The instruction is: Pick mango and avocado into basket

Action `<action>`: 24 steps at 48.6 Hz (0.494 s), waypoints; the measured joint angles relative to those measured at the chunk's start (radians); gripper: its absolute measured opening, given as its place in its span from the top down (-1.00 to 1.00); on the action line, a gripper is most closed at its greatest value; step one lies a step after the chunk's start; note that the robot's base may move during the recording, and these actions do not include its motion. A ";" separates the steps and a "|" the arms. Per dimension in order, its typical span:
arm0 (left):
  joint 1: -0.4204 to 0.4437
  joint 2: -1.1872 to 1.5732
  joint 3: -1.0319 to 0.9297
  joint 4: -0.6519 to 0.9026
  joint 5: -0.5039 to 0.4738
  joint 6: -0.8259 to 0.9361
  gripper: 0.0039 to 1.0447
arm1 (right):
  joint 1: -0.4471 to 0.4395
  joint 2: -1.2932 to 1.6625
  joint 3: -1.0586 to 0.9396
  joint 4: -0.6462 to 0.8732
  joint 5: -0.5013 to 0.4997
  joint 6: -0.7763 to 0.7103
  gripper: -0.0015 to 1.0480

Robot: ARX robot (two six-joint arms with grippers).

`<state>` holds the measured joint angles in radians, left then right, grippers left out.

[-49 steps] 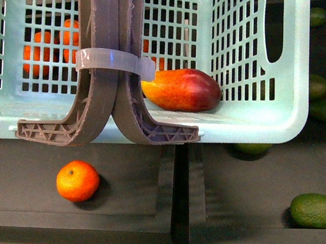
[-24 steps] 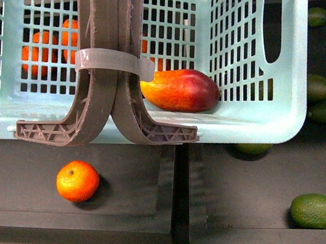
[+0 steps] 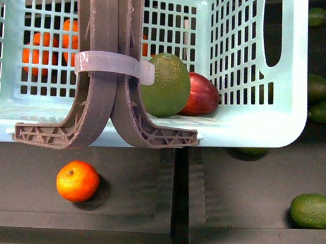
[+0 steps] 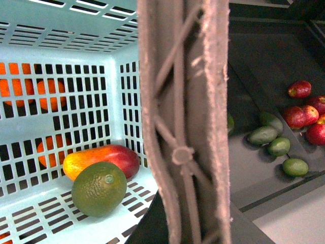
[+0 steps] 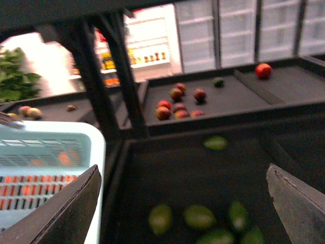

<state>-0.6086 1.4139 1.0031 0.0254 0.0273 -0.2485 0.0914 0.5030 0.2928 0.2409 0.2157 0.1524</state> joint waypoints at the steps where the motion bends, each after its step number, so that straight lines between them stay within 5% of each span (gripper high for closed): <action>1: 0.000 0.000 0.000 0.000 0.000 0.000 0.89 | -0.026 -0.044 -0.028 -0.037 -0.001 0.010 -0.85; 6: 0.000 0.000 0.000 0.000 0.000 0.001 0.89 | -0.127 -0.248 -0.175 -0.179 0.016 0.033 -0.85; 16: 0.000 0.000 0.000 0.000 0.002 0.000 0.89 | -0.138 -0.270 -0.182 -0.176 -0.011 0.031 -0.84; 20: 0.000 0.000 0.000 0.000 0.000 0.000 0.89 | -0.164 -0.308 -0.193 -0.160 -0.163 -0.035 -0.62; 24: 0.000 0.000 0.000 0.000 0.000 0.003 0.89 | -0.100 -0.414 -0.211 -0.247 -0.225 -0.109 -0.28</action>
<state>-0.6090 1.4139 1.0031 0.0254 0.0273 -0.2455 -0.0086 0.0887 0.0822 -0.0063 -0.0093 0.0433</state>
